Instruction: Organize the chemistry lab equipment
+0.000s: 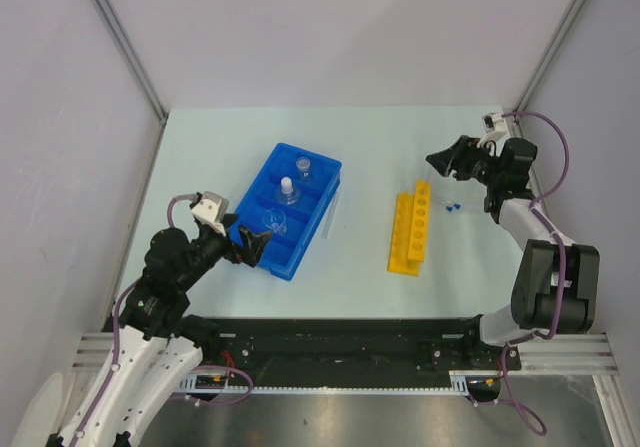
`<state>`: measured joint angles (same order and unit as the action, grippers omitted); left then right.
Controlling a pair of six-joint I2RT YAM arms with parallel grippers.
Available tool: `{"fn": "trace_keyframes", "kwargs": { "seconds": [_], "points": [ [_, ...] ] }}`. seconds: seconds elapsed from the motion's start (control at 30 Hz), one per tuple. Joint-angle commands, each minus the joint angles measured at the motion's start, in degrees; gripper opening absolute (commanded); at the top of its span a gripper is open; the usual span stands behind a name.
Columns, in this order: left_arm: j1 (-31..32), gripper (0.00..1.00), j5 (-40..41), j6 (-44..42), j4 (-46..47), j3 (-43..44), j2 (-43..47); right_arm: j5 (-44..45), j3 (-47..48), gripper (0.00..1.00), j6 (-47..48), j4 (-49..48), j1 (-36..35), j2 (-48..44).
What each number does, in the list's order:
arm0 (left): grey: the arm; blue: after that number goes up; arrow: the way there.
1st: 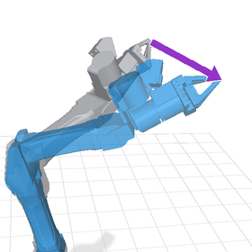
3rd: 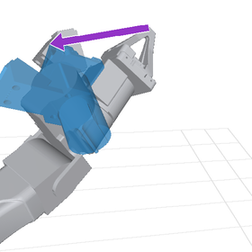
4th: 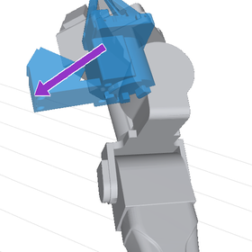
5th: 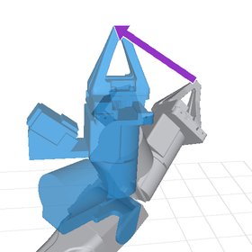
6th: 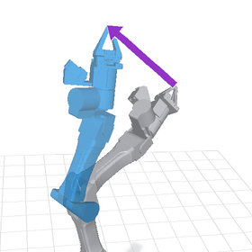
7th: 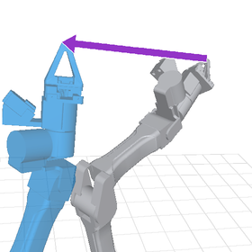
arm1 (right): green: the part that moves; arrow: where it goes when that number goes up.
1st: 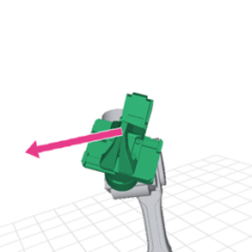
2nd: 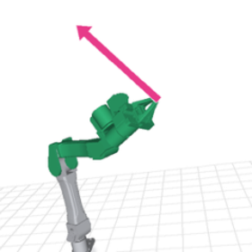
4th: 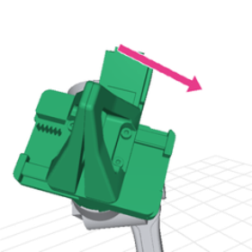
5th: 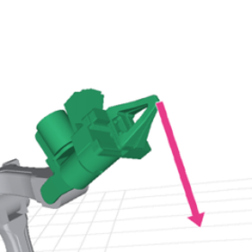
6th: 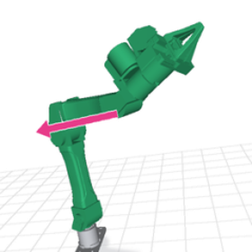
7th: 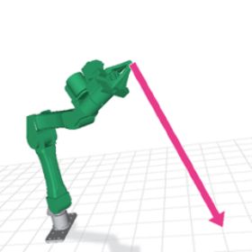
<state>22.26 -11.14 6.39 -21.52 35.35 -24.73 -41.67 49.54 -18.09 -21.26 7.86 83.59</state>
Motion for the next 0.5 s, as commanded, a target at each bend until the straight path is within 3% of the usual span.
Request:
{"fn": "trace_keyframes", "kwargs": {
  "seconds": [0.0, 0.47],
  "points": [
    [-0.2, 1.0, -0.99, -2.97, 1.74, -0.02, -0.49, 2.03, 5.21, 0.62, 1.82, 5.5, -1.0, 1.92],
    [-0.2, 1.0, -0.73, -2.88, 1.65, -0.02, -0.85, 11.08, 14.79, 0.55, 14.48, 20.99, -6.01, 3.86]
  ]
}}
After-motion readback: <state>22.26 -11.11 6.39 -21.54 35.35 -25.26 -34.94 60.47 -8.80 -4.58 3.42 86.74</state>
